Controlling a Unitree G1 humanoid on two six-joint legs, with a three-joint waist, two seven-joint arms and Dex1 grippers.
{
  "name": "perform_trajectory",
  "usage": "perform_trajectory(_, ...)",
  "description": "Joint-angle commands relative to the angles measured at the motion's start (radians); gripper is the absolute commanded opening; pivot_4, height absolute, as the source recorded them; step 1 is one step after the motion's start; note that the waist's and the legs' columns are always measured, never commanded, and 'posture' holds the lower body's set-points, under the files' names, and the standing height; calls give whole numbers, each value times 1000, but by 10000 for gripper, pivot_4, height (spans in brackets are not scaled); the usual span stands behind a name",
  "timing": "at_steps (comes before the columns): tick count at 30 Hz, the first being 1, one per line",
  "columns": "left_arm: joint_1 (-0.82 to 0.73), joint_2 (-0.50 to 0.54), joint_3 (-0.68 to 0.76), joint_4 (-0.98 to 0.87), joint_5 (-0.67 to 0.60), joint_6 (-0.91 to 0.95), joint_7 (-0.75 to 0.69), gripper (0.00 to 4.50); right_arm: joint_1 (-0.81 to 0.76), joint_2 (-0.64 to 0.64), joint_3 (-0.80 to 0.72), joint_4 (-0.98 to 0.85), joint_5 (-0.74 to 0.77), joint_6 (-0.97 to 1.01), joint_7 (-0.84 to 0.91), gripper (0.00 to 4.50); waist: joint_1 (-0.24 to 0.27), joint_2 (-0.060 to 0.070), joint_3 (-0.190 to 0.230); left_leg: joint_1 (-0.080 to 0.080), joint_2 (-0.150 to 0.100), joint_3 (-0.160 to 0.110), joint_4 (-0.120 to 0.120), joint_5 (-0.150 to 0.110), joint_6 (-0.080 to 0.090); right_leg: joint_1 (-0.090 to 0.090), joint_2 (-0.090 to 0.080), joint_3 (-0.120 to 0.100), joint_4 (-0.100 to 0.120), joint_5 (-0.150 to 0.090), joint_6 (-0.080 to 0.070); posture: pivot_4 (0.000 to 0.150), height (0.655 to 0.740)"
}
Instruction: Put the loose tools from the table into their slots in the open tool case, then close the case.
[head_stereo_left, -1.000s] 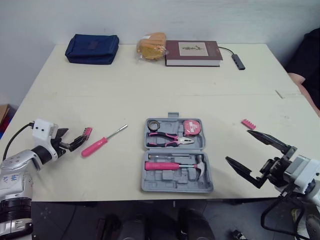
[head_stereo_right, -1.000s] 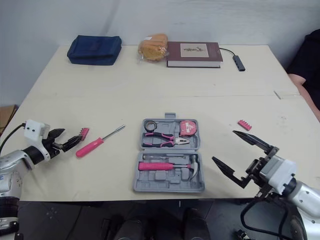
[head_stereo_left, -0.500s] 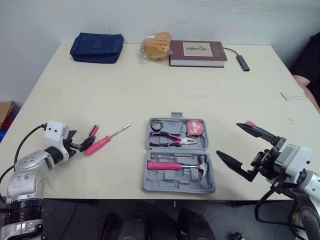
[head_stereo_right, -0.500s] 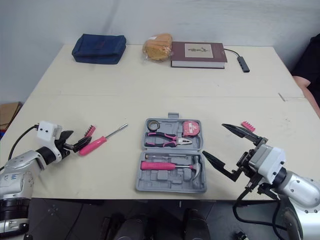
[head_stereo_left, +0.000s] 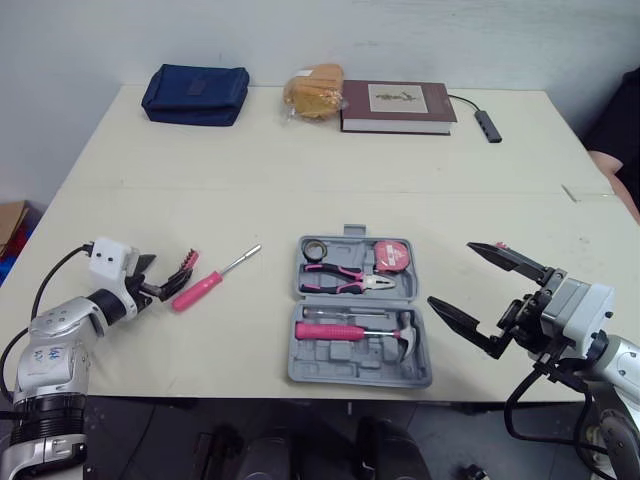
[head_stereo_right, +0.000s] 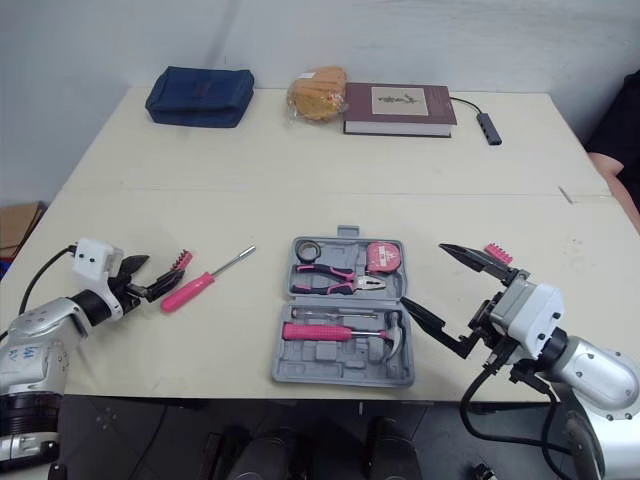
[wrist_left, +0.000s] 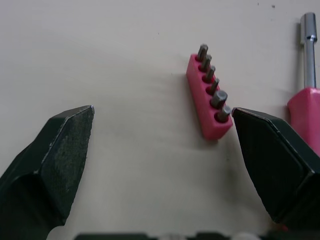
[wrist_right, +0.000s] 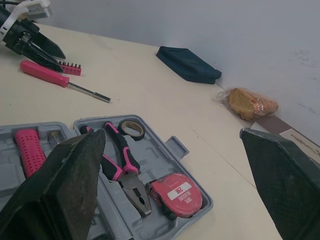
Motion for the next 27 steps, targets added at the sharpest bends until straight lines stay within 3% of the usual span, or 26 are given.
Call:
perform_trajectory(1,-25,-8,52,2,-38,-14,10,44555,0,-8,2,-51,9,9,-1,45000,0,0,0,0,0,0,0,0,0,0,0,0,0,0,0,1500,7400)
perform_trajectory(11,-26,21,41,52,19,-20,52,44555,0,-9,5,-71,11,48,-7,45000,-1,0,0,-1,0,0,0,0,1,0,1,-1,-1,0,0,1500,7400)
perform_trajectory(19,9,-9,15,-22,-40,-59,-72,44555,14,-2,0,-51,12,44,16,45000,0,0,0,-1,0,0,0,0,0,0,1,-1,-2,0,0,1500,7400)
perform_trajectory(27,2,-20,1,30,32,-72,24,44555,45,14,-9,-22,2,-4,44,45000,0,0,0,-1,0,0,0,0,1,0,1,-1,-2,0,0,1500,7400)
